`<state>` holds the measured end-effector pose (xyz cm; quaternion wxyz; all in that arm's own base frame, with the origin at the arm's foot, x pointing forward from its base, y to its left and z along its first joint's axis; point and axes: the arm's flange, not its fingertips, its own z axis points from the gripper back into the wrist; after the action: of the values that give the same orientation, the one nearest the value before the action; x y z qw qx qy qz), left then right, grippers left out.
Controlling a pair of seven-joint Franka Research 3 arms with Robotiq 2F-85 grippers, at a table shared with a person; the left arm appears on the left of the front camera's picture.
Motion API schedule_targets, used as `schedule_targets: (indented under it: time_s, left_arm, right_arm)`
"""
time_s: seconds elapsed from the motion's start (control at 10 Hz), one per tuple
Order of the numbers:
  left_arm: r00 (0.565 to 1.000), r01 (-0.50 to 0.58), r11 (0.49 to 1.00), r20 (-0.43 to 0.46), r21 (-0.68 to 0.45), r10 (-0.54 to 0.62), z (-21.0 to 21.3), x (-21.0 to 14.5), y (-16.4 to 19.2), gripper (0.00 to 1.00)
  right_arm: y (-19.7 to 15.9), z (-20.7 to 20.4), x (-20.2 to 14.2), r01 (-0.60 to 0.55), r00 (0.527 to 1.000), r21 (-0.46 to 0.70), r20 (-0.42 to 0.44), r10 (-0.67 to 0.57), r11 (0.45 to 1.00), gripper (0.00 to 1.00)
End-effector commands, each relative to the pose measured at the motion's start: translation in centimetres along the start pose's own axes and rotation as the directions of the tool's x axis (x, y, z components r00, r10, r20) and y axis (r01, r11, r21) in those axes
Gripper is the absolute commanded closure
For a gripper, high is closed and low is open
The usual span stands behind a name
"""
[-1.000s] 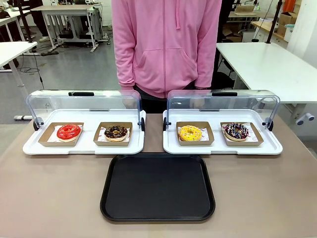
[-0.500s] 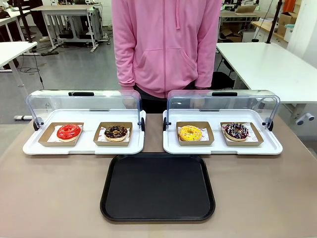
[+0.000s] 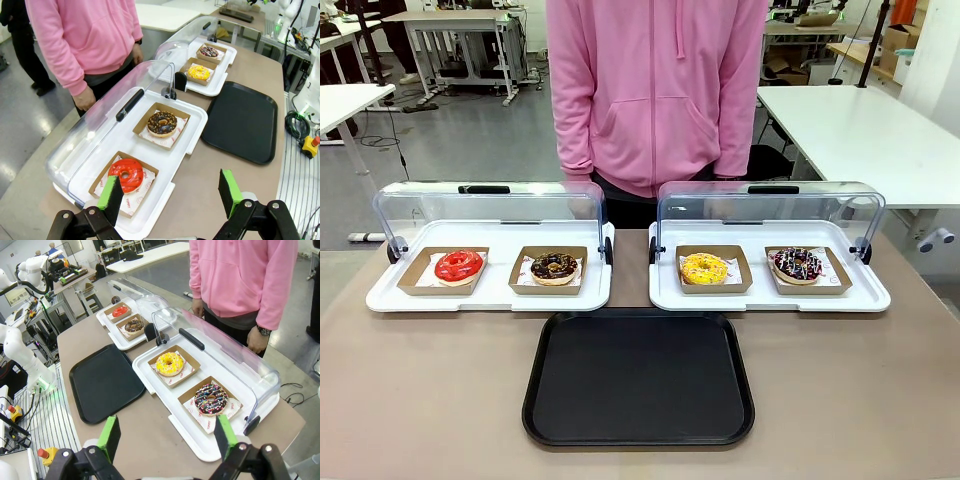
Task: Move the fourth donut from the left to the tray.
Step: Pick up the Paper togo box containing the Donut indicated by the person and place it on the Handle tray.
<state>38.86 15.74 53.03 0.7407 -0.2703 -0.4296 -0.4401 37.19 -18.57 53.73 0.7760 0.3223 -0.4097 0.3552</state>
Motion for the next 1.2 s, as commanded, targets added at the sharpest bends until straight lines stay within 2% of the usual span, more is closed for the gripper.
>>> schedule_targets:
  time_s: [0.0, 1.1]
  left_arm:
    - [1.000, 0.004, 1.000, 0.019, -0.003, -0.004, -0.01, 0.21, 0.09, 0.00]
    - [1.000, 0.004, 1.000, 0.019, -0.003, -0.004, -0.01, 0.21, 0.09, 0.00]
  right_arm:
    - [-0.28, -0.07, 0.35, -0.023, 0.999, 0.002, 0.028, 0.023, 1.000, 0.00]
    - [-0.28, -0.07, 0.35, -0.023, 0.999, 0.002, 0.028, 0.023, 1.000, 0.00]
